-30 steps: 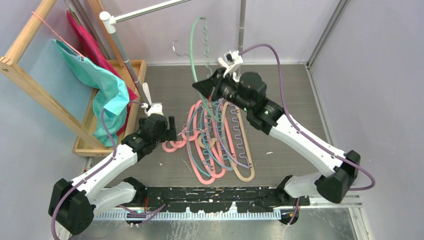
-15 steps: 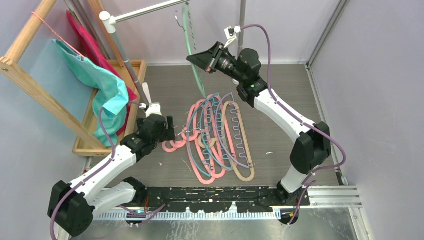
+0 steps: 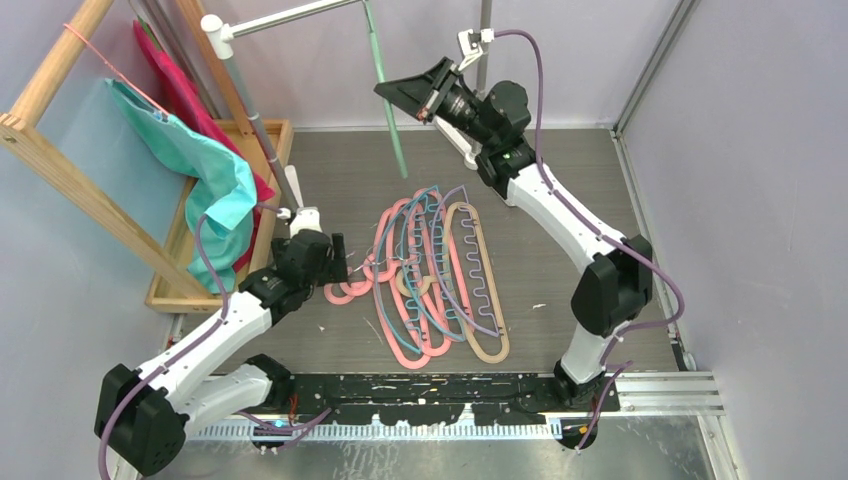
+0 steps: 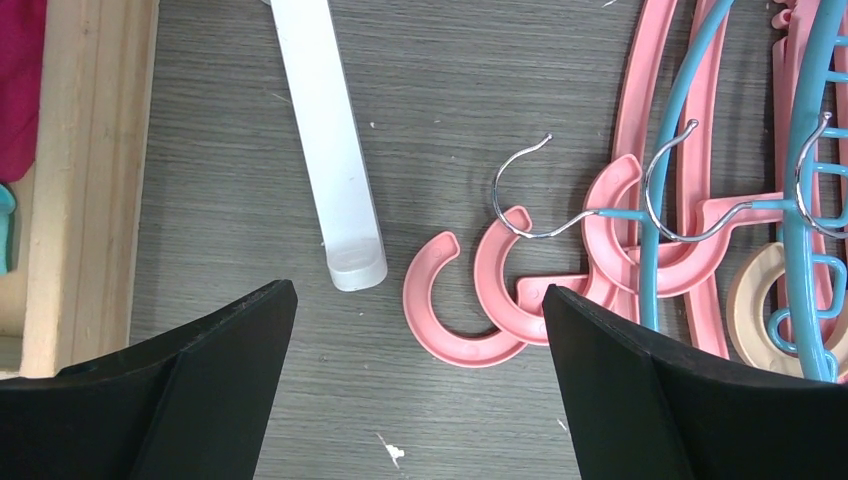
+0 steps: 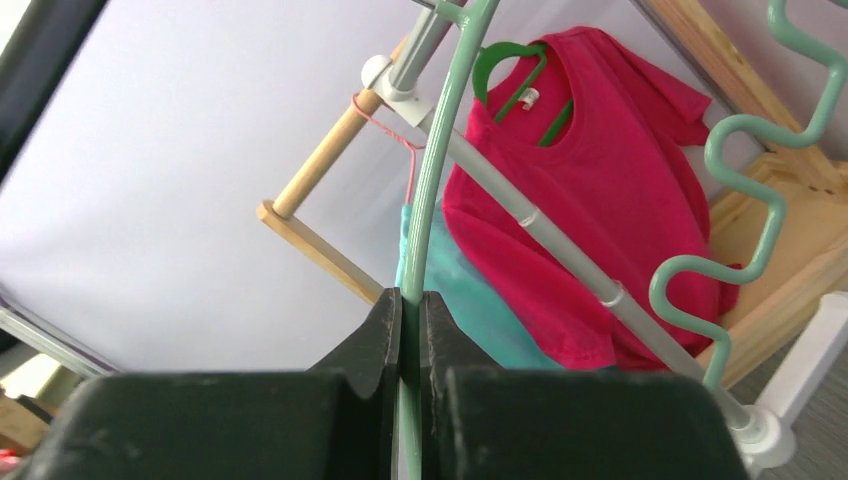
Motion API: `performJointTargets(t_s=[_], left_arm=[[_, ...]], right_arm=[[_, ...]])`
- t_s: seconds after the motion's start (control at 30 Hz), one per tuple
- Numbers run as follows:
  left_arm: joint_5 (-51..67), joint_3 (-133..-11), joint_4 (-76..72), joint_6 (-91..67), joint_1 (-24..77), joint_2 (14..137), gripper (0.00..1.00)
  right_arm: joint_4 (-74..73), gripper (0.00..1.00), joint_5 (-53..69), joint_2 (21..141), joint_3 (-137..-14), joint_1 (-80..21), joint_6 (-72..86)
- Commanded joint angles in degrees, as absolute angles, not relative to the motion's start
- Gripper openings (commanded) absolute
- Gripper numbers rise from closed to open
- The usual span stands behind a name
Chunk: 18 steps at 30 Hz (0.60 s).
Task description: Organize the hangers
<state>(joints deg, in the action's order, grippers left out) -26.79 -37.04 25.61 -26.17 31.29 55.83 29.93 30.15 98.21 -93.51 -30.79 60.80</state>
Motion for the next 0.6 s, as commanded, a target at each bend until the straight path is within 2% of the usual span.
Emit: performJointTargets(t_s=[0.0, 0.27, 0.57], left_arm=[[-28.0, -38.3, 26.4, -26.9, 31.5, 53.5, 0.98], [-28.1, -39.0, 28.2, -27.0, 31.5, 51.7, 0.98], [-28.6, -39.1, 29.1, -26.9, 31.5, 51.2, 0.98]], right_arm=[[39.4, 0.01, 30.7, 102.3, -101.7, -28.0, 71.1], [37.7, 0.01, 32.6, 109.4, -107.9, -25.1, 81.5], [40.8, 0.01, 31.6, 106.6, -98.5, -19.6, 85.3]])
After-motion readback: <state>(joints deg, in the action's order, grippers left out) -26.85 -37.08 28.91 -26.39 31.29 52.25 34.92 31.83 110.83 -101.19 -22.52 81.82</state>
